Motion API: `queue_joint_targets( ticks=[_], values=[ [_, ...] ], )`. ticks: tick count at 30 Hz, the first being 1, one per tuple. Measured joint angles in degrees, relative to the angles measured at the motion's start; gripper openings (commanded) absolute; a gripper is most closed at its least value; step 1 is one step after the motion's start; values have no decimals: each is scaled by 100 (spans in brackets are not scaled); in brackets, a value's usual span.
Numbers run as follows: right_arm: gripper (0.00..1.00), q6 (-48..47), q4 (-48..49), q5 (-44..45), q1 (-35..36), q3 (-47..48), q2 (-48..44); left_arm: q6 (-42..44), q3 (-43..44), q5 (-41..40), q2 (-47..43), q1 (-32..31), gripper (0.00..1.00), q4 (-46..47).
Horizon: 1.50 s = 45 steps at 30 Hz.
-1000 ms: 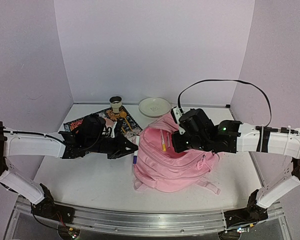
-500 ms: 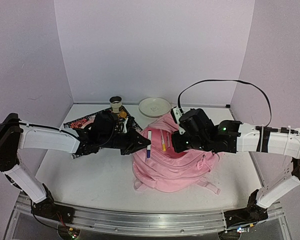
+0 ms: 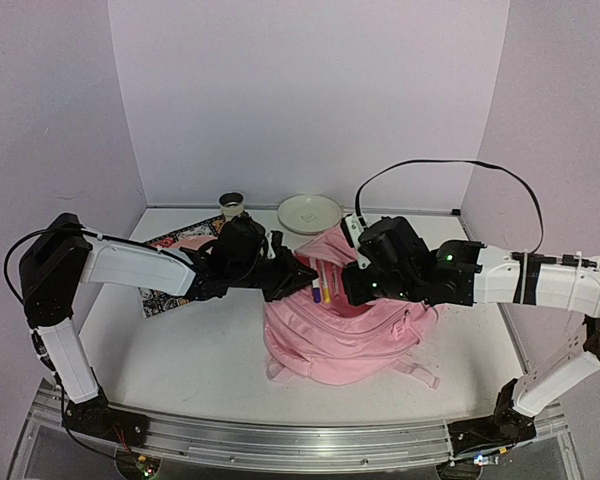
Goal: Pack the student bag
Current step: Place the pen in the upper front pocket of the bag.
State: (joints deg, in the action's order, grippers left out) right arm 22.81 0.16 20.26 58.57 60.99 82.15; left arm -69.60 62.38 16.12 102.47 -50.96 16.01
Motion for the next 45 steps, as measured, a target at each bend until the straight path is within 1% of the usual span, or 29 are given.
queue_joint_targets(
  ticks=[2, 6, 11, 14, 20, 26, 30, 33, 38, 42, 45],
  values=[
    [0, -2, 13, -14, 0, 0, 0, -84, 158, -78, 141, -2, 7, 2],
    [0, 0, 32, -13, -12, 0, 0, -149, 469, -201, 347, -20, 10, -10],
    [0, 0, 40, 12, -22, 0, 0, -219, 724, -386, 554, -130, 21, -44],
    [0, 0, 45, 10, -31, 0, 0, -211, 784, -459, 653, -199, 30, -50],
    [0, 12, 85, 47, -31, -23, -8, 67, 712, -607, 601, -225, 40, -52],
    [2, 16, 122, 57, -24, -98, -59, 615, 201, -746, 22, -240, 49, -36],
    [2, 15, 132, 68, -21, -137, -97, 1050, -257, -839, -647, -238, 53, -34],
    [2, 15, 159, 76, -6, -202, -126, 1437, -604, -967, -1226, -236, 59, -71],
    [3, 52, 257, 78, 4, -439, -264, 2116, -777, -1532, -1877, -203, 62, -696],
    [11, 149, 327, 70, 4, -668, -442, 2596, -775, -1729, -1951, 30, 64, -1075],
    [21, 301, 314, 0, 17, -785, -547, 2843, -740, -1760, -1858, 299, 65, -1340]
  ],
)
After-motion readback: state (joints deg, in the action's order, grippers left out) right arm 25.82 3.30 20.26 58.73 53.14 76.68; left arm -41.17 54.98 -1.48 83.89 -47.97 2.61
